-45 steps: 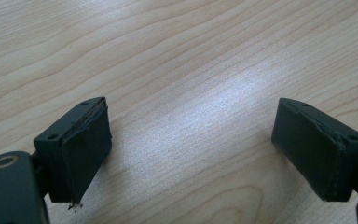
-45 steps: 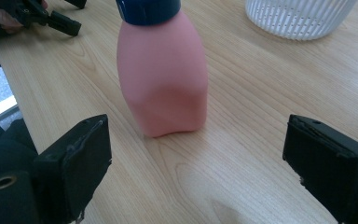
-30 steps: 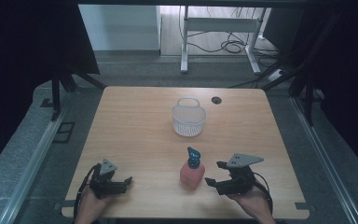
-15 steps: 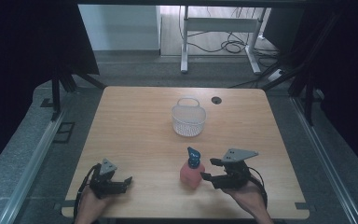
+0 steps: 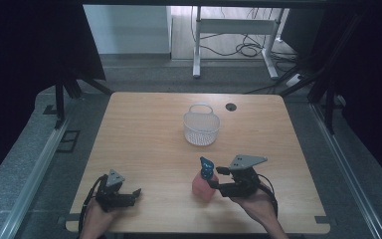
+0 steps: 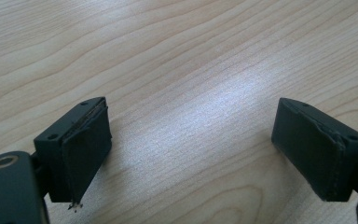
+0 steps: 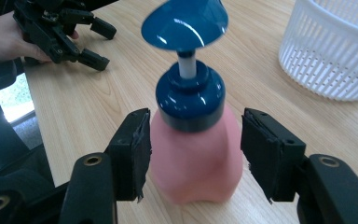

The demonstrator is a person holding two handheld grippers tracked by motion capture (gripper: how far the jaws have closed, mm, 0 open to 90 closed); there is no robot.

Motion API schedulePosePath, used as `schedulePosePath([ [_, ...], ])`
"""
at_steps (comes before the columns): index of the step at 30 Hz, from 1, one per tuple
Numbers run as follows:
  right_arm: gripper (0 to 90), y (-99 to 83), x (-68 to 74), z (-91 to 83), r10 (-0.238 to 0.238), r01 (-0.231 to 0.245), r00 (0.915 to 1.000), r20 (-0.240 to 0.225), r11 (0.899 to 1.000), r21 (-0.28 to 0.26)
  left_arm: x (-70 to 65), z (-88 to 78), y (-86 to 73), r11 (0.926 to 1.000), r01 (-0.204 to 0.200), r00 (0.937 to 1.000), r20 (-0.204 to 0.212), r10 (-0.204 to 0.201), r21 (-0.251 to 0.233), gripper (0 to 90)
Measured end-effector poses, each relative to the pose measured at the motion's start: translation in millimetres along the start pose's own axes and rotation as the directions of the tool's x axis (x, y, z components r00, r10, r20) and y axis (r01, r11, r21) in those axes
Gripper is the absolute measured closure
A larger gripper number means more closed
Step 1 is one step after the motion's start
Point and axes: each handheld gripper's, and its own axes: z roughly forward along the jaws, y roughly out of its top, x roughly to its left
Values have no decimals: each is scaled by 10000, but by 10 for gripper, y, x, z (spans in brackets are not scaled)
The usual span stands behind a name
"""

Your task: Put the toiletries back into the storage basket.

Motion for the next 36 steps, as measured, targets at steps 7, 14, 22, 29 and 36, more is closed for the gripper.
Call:
schedulePosePath([
  [7, 463, 74, 16, 73, -93, 92, 9998, -161, 10000, -24, 5, -2, 1, 10000, -62, 10000, -3, 62, 32, 114],
  [14, 479, 116, 18, 141, -148, 148, 9998, -111, 9999, 40, 2, 0, 1, 10000, -28, 10000, -7, 28, -3, 114],
  [22, 500, 153, 3, 206, -177, 177, 9998, -67, 9998, 44, 2, 0, 1, 10000, -27, 10000, -6, 27, 2, 114],
  [29, 526, 170, 46, 206, -417, 415, 9987, 281, 9991, 72, 3, 0, 1, 10000, -32, 10000, -6, 32, 8, 114],
  [36, 528, 231, 57, 193, -590, 587, 9978, 309, 9982, 130, 0, -1, 1, 10000, 7, 10000, 11, -7, 6, 114],
])
